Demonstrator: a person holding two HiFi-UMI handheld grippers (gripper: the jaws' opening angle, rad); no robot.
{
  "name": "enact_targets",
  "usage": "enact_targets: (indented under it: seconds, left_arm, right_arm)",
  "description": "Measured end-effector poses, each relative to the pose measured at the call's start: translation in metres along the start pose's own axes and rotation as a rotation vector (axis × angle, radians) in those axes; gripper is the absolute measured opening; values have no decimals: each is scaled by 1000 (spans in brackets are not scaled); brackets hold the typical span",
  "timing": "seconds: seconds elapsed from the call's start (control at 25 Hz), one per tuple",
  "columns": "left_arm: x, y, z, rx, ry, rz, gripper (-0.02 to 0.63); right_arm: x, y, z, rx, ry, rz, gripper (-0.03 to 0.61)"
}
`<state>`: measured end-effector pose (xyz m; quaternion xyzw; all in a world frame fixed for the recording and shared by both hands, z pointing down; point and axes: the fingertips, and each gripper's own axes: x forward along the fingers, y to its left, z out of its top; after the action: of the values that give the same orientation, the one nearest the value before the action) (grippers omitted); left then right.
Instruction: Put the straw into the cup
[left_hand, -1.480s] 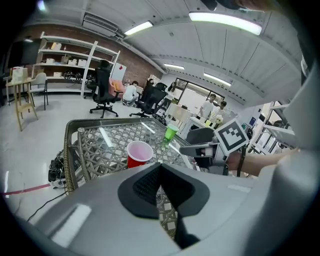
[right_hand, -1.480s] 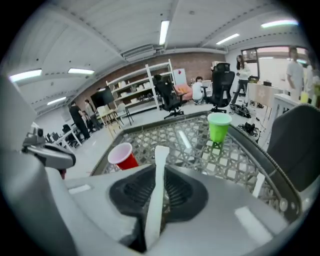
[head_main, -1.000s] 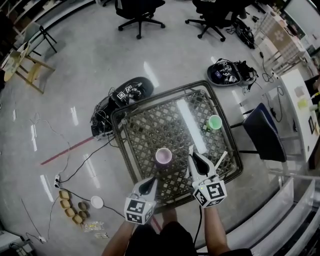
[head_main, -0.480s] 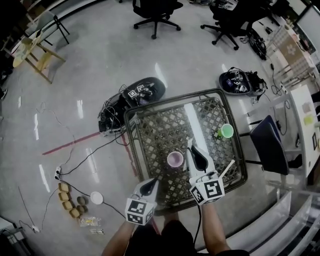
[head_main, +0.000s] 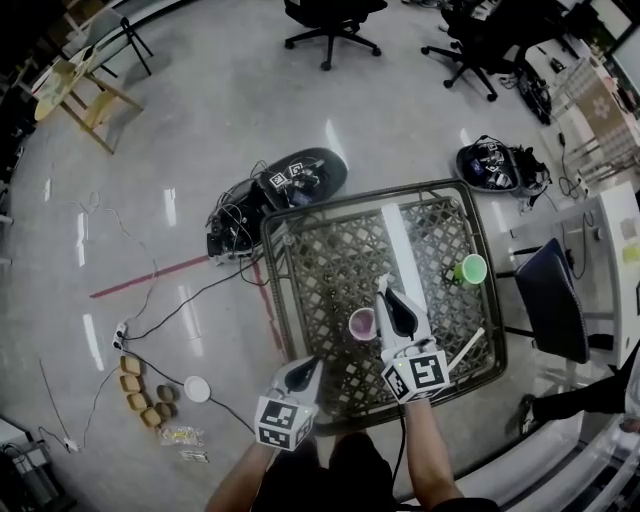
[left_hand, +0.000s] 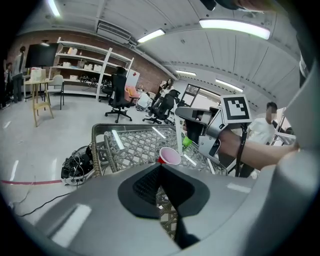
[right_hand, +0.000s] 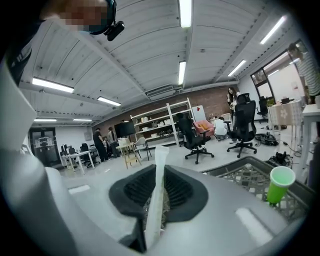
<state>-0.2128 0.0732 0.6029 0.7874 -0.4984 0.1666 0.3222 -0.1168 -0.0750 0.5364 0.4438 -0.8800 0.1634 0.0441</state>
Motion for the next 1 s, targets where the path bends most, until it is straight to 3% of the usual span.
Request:
enact_targets:
  seconds: [0.6,1.0]
  left_arm:
    - [11,14,-20,-13,32,3,6]
    - [12,12,-15,-8,31,-6,6]
  right_arm:
    - [16,-5,-54,-17,79,-1,55]
    - [12,-6,-56,4,75,4,60]
